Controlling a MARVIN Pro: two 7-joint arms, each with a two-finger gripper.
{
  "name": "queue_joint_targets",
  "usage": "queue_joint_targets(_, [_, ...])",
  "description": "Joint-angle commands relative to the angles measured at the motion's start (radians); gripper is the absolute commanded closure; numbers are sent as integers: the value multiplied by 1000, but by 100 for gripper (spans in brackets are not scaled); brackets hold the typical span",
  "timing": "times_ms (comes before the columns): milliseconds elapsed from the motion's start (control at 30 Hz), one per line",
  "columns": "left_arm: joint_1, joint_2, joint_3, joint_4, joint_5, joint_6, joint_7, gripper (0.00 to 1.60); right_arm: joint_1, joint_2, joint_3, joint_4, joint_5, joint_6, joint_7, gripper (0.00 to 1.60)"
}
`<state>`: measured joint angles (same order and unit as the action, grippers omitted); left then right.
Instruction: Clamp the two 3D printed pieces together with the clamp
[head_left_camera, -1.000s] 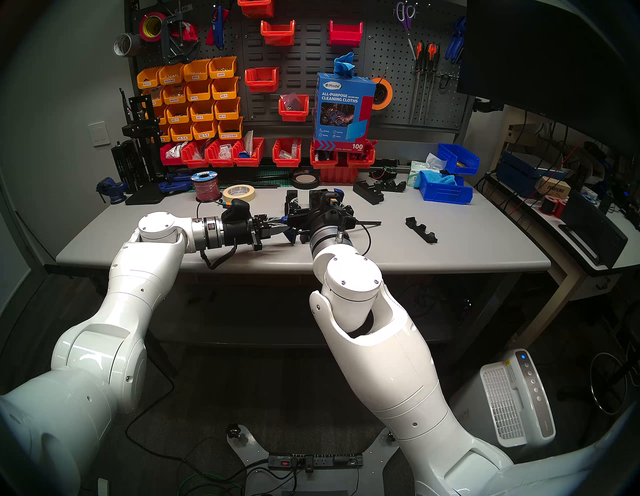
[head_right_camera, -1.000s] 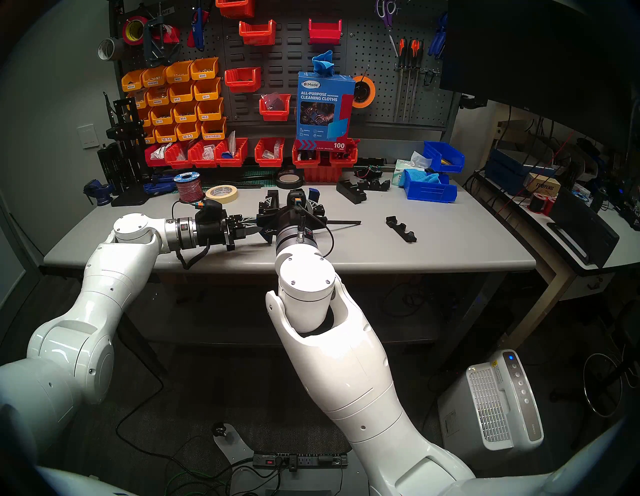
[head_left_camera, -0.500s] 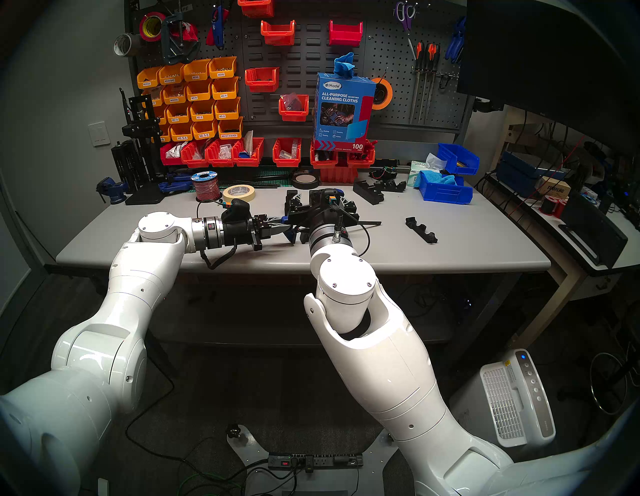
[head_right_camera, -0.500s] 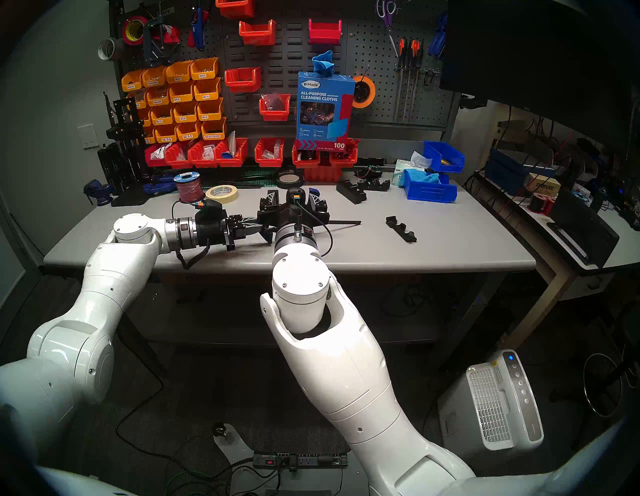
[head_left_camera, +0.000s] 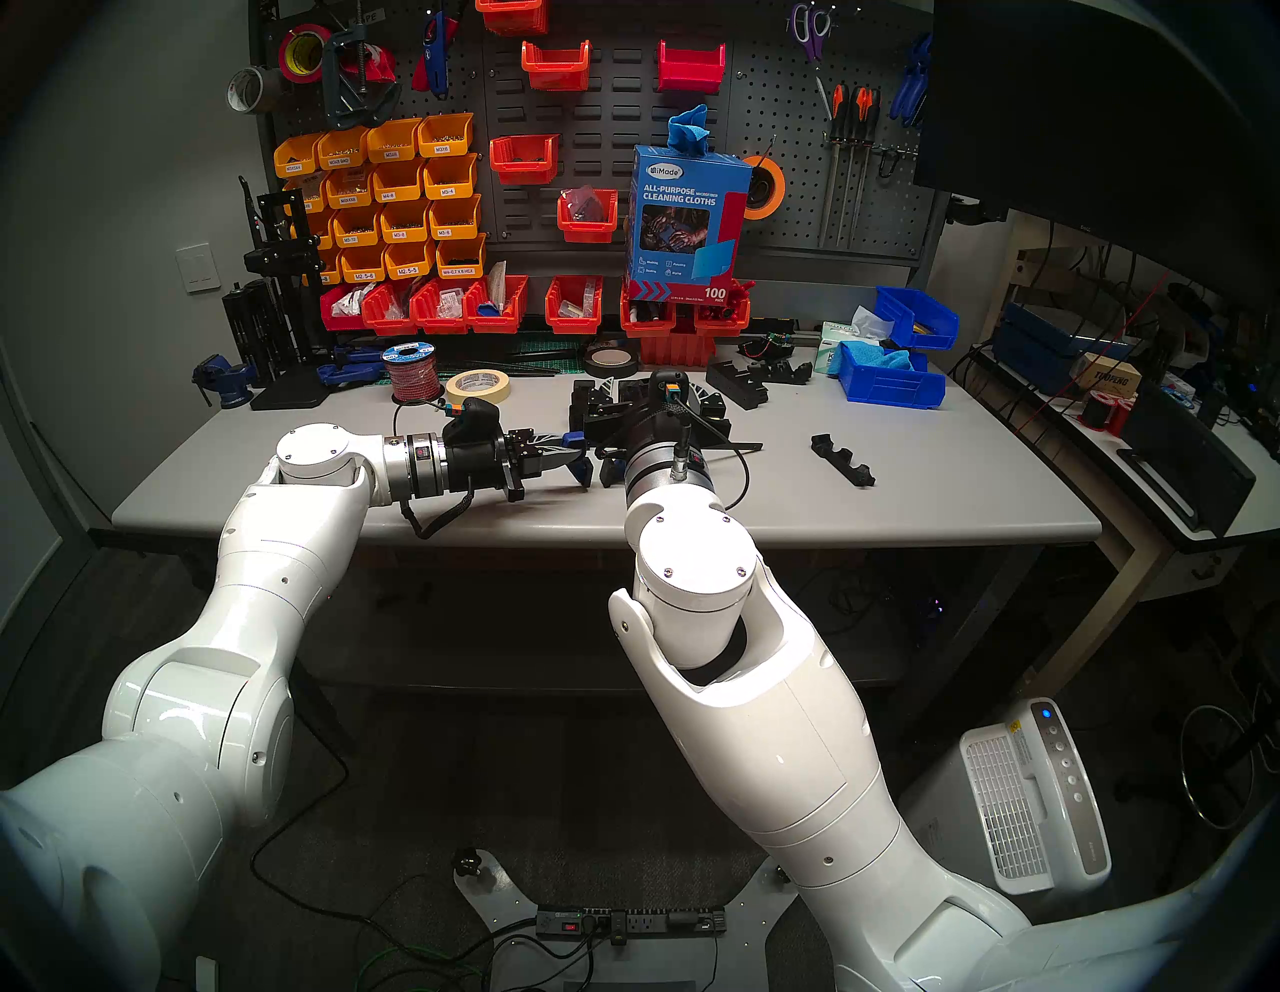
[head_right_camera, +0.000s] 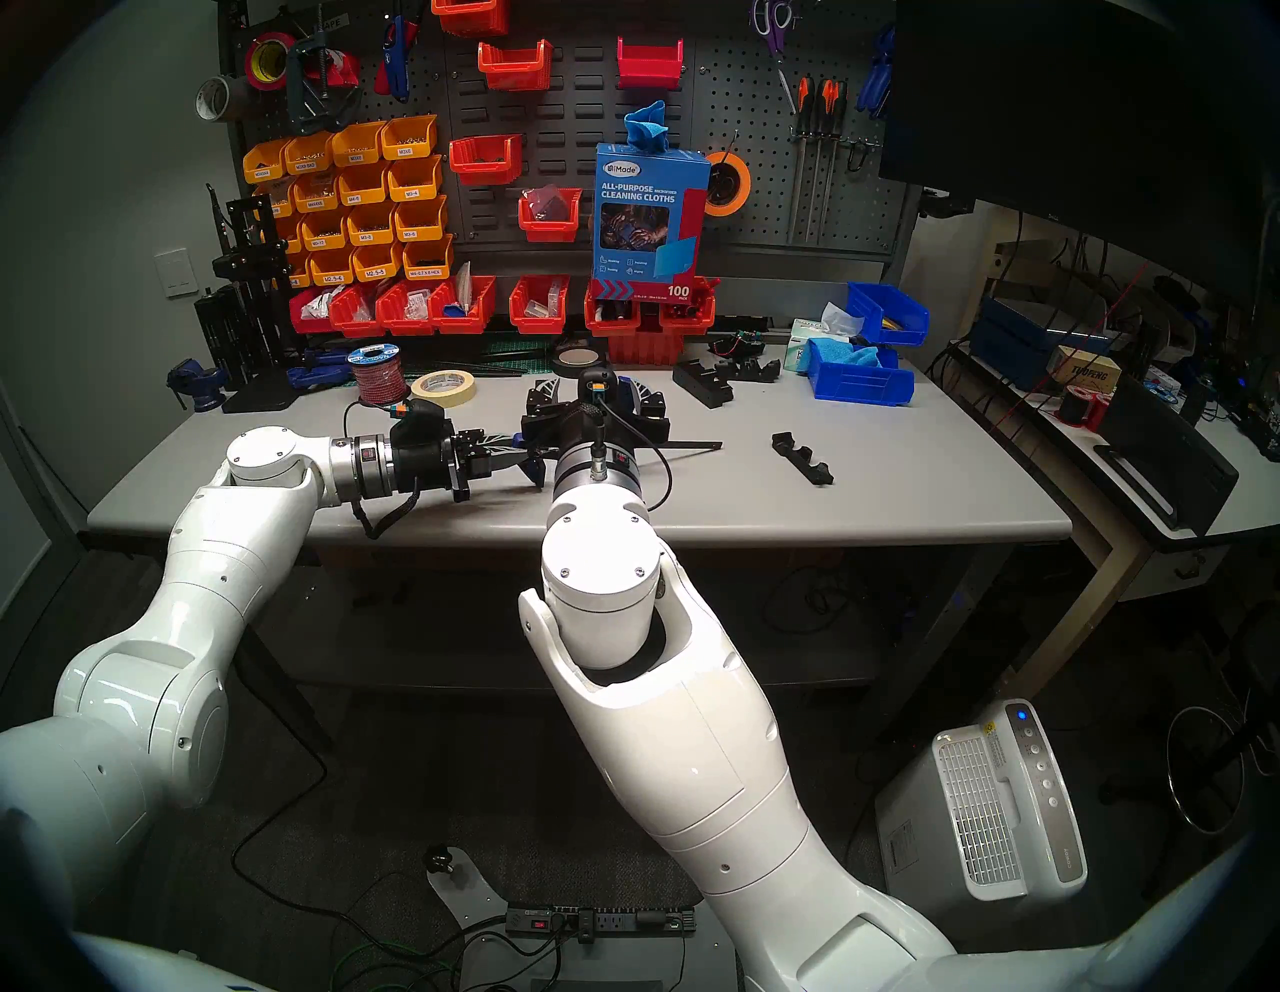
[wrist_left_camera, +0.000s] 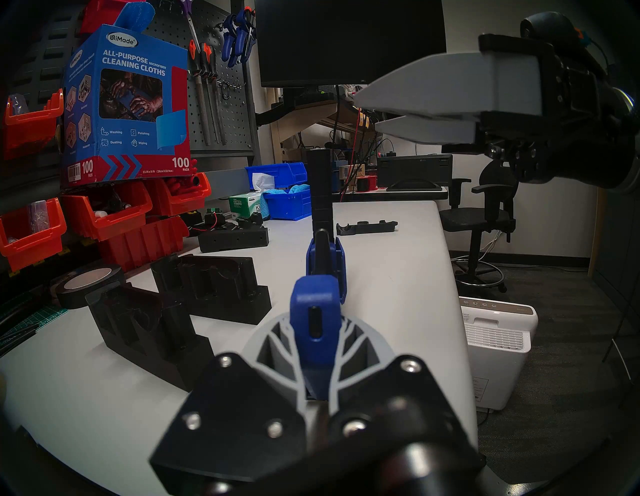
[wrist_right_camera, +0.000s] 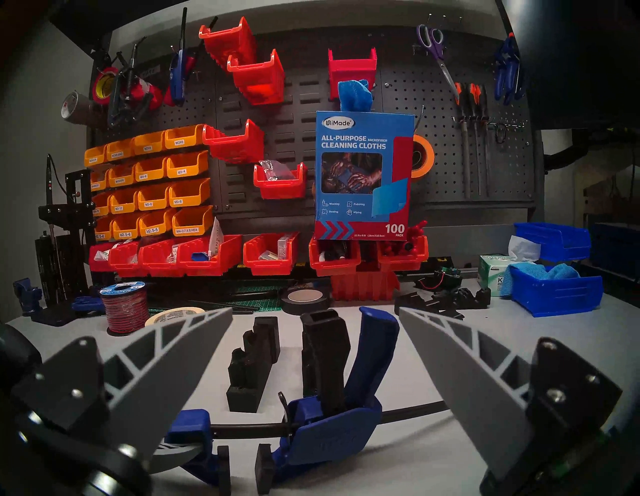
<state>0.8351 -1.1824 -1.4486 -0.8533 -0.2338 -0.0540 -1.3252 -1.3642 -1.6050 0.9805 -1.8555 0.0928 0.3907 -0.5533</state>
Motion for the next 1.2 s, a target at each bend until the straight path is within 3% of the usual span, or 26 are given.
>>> queue_joint_targets(0, [-33,-1,-11,-17,-9,-3,2,160,14,1,0,-27,-14,-6,-9,0])
queue_joint_targets(1167, [-33,-1,-12,-17,-8,-2,2,160,45,-20,22,69,19,-73,29,0])
